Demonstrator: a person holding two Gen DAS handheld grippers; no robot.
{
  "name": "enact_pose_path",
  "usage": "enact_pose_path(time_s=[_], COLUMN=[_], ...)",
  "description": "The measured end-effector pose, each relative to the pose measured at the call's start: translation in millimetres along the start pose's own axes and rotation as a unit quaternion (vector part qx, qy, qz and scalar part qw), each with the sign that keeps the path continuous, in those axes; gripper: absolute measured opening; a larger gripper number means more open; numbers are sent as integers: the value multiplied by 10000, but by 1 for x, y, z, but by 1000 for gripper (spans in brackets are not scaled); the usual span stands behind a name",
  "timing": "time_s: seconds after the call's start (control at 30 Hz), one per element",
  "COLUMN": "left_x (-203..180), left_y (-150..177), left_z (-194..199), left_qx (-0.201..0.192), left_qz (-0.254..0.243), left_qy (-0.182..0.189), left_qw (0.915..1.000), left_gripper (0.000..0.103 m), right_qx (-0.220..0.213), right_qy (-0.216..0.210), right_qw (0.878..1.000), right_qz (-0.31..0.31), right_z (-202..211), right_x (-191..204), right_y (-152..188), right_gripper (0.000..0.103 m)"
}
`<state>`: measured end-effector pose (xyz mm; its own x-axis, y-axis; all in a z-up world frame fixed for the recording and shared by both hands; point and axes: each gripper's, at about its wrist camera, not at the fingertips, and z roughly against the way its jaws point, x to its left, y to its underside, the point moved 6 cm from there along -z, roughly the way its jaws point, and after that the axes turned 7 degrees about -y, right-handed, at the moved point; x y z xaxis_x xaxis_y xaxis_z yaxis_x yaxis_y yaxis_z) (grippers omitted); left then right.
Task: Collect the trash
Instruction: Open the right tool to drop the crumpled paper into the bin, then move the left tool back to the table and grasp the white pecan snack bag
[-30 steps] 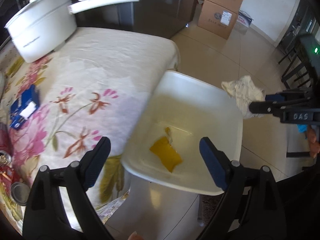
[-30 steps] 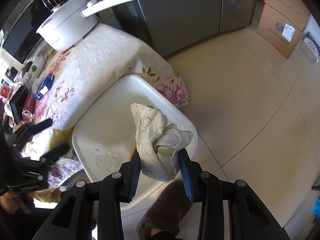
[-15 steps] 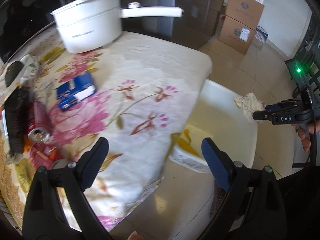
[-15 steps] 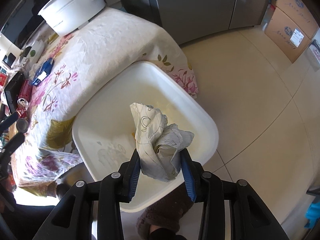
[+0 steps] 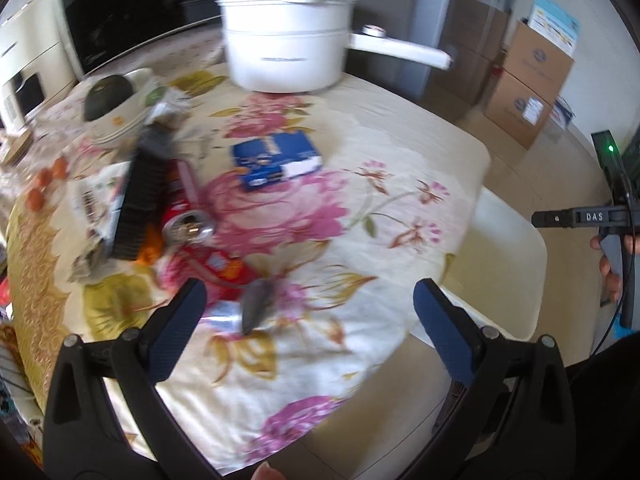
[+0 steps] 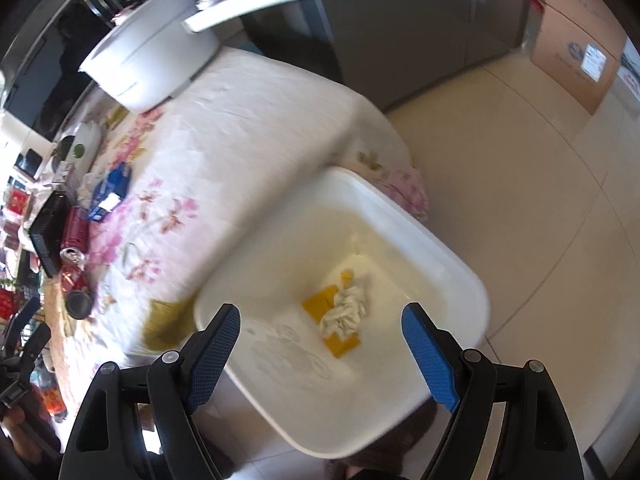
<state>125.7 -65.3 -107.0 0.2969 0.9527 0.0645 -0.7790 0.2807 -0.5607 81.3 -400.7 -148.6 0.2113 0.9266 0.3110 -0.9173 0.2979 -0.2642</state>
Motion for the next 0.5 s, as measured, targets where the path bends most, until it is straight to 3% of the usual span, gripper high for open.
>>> enact_pose_path(time_s=[0.23, 0.5], left_x=[66, 158], left_y=[1, 16], left_z=[3, -12], left_qx=[52, 306], left_qz=[787, 1859], left_qy=[-169, -489], left_qw=[9967, 9809], left_gripper=[102, 102], right_qx=[-39, -60], right_qy=[13, 38], right_qw=[9982, 9949], right_qz=[592, 1004], right_z=[-11, -26], right_x=[58, 107], right_y=[-12, -24], right_gripper=[84, 84])
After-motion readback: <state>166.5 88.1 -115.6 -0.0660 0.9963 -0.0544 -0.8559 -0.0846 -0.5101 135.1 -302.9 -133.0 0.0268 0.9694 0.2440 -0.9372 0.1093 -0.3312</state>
